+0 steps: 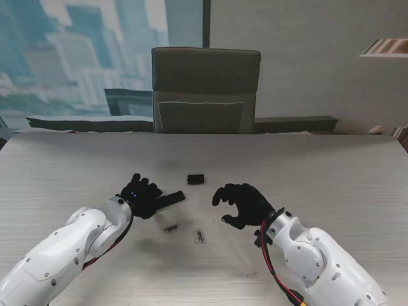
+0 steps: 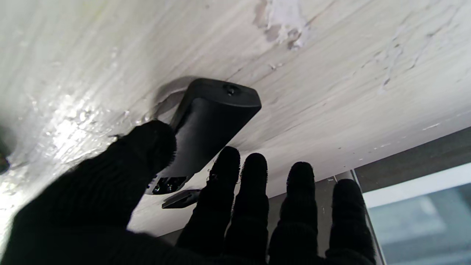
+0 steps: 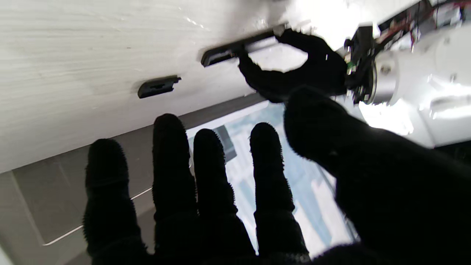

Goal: Install the batteries into the remote control and close the cover

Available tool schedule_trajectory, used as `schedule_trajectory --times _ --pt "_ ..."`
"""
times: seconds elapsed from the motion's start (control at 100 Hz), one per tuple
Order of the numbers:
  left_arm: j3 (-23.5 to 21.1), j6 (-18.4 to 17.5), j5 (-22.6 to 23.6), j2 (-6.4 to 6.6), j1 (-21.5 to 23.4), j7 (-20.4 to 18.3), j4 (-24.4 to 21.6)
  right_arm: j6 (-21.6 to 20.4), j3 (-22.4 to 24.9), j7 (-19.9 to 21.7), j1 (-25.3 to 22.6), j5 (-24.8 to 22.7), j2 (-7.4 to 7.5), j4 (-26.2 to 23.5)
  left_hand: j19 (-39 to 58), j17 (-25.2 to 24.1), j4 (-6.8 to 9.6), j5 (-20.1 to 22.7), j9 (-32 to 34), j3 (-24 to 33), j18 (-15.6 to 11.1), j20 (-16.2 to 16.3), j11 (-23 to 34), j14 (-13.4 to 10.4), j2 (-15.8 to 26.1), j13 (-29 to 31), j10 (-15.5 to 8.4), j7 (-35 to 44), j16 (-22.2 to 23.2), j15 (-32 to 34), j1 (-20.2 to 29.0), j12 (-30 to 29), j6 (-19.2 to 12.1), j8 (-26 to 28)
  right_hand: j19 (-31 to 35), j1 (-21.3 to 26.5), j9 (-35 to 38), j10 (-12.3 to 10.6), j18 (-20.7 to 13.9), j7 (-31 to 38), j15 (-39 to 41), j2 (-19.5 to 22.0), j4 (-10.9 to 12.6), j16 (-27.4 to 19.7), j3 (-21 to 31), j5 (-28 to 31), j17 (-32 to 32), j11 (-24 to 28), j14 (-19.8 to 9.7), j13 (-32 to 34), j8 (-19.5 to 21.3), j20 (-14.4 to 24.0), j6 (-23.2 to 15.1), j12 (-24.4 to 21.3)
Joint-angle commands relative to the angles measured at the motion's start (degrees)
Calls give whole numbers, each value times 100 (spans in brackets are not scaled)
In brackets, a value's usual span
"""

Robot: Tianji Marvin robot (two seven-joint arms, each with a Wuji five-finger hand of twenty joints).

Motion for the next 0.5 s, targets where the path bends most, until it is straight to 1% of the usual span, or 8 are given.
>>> schedule_trajectory --times 0.0,0.06,0.12,0.15,0.21,0.28,0.39,0.49 --pt "37 -20 -63 14 71 -221 165 -125 -161 155 123 -89 43 80 -84 -69 -5 970 147 206 66 -2 96 71 -207 -18 105 1190 -5 2 201 -17 -1044 514 780 104 95 -200 -235 71 331 -174 17 172 252 160 -138 207 -154 108 70 -84 -323 129" --pt "34 -52 -83 16 75 -236 176 -186 -324 152 251 -309 77 161 -83 -69 -43 990 188 217 66 -3 100 62 -307 -15 77 1269 -12 -7 319 -16 -1116 522 1316 113 140 -219 -327 69 576 -211 7 273 274 245 -171 351 -169 149 74 -167 -488 181" --pt "28 -73 -95 17 84 -218 188 -189 -510 166 372 -478 110 218 -83 -69 -86 999 207 238 66 -4 103 47 -404 2 57 1344 -17 -7 457 -14 -1195 524 1517 140 188 -229 -364 80 729 -229 4 334 292 327 -181 445 -181 194 79 -231 -607 214" --pt "24 -78 -98 17 90 -210 190 -141 -607 188 417 -547 124 226 -83 -69 -105 1003 210 245 66 -5 105 48 -434 0 55 1380 -19 -9 509 -12 -1204 525 1706 168 205 -236 -361 81 809 -214 10 353 300 373 -209 499 -183 200 91 -546 -657 218" --pt "11 -83 -102 16 108 -191 191 -38 -818 203 532 -646 141 275 -82 -69 -145 1005 229 251 66 -5 113 55 -485 13 44 1447 -20 -4 611 -7 -1238 523 1766 251 210 -233 -380 75 904 -239 -89 395 298 443 -230 556 -190 196 12 -603 -776 242" --pt "-7 -86 -112 14 131 -175 190 50 -1077 220 687 -684 148 366 -81 -70 -237 998 252 210 66 -7 127 49 -573 18 31 1670 -25 6 811 3 -1329 485 1787 332 161 -236 -399 237 946 -269 -281 421 327 477 -286 591 -204 151 -428 -675 -898 255" --pt "-25 -108 -123 15 168 -157 188 146 -1472 144 961 -838 156 558 -83 -54 -242 1015 272 205 67 -12 136 41 -626 34 22 1765 -25 17 879 9 -1386 465 1787 516 8 -270 -457 311 1038 -260 -434 481 324 524 -381 681 -264 36 -594 -688 -1123 300" --pt "-23 -138 -125 16 187 -120 190 237 -1786 25 1180 -944 151 729 -84 -25 -257 1017 299 218 67 -20 151 38 -667 46 8 1834 -24 28 948 17 -1407 452 1824 714 -76 -300 -524 379 1180 -221 -476 558 373 567 -414 810 -319 -1 -682 -679 -1259 353"
